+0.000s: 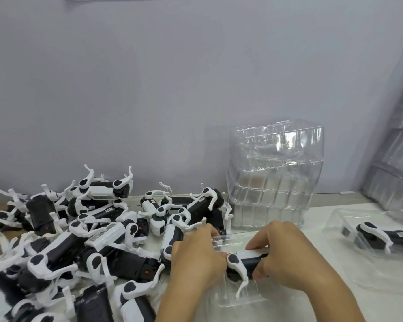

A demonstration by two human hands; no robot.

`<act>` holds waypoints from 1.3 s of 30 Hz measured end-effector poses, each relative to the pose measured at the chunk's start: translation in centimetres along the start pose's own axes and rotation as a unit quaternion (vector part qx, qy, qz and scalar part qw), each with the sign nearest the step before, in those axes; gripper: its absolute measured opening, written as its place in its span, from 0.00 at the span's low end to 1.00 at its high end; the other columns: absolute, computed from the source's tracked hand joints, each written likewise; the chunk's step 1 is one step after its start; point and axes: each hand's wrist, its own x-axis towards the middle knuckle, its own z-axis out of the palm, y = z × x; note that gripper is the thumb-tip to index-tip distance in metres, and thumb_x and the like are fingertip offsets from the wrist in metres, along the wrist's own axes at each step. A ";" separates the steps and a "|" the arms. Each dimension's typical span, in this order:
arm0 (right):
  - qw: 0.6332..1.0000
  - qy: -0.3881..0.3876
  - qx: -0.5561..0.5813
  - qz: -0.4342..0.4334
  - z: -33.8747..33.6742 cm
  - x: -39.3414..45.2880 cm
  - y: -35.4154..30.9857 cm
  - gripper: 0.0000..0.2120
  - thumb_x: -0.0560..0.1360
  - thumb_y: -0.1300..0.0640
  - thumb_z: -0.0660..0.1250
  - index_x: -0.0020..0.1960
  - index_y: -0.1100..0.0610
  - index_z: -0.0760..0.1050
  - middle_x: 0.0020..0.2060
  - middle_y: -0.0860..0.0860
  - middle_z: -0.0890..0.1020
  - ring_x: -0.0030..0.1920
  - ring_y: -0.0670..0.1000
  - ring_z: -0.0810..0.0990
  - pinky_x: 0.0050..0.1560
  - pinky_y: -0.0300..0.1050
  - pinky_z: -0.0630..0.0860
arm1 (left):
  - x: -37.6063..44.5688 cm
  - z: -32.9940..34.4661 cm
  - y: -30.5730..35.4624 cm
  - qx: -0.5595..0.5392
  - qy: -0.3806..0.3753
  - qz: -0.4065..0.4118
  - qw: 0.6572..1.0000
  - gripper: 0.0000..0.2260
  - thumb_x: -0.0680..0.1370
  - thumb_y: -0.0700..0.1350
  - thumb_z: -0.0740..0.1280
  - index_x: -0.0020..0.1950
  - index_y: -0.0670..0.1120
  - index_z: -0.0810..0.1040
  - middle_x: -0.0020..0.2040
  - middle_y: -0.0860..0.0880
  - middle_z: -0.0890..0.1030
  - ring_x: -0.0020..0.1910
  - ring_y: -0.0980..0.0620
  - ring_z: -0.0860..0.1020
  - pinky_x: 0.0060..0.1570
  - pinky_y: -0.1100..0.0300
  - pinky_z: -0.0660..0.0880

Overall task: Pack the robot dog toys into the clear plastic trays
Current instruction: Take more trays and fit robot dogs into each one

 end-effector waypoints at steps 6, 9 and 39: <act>1.000 -0.004 0.002 0.004 0.2 0.3 0.2 0.24 0.59 0.56 0.81 0.54 0.44 0.83 0.50 0.44 0.81 0.48 0.46 0.80 0.50 0.43 0.80 | -0.2 -0.3 0.5 -0.042 0.015 0.067 0.997 0.11 0.76 0.45 0.68 0.54 0.56 0.70 0.54 0.60 0.73 0.57 0.56 0.72 0.61 0.55 0.70; 1.000 -0.012 0.004 -0.001 0.2 0.3 0.3 0.25 0.60 0.55 0.81 0.55 0.45 0.83 0.50 0.44 0.81 0.47 0.44 0.80 0.49 0.41 0.79 | -0.4 -0.4 0.7 -0.061 -0.007 0.104 0.993 0.05 0.76 0.52 0.69 0.48 0.56 0.75 0.54 0.61 0.72 0.58 0.59 0.71 0.60 0.57 0.71; 0.985 0.090 0.109 0.101 -1.6 -0.4 3.1 0.12 0.63 0.66 0.80 0.33 0.53 0.80 0.31 0.50 0.82 0.32 0.48 0.80 0.30 0.36 0.70 | -0.5 0.2 0.5 -0.018 -0.052 0.085 0.995 0.13 0.73 0.62 0.70 0.41 0.57 0.69 0.53 0.62 0.73 0.58 0.56 0.70 0.62 0.54 0.68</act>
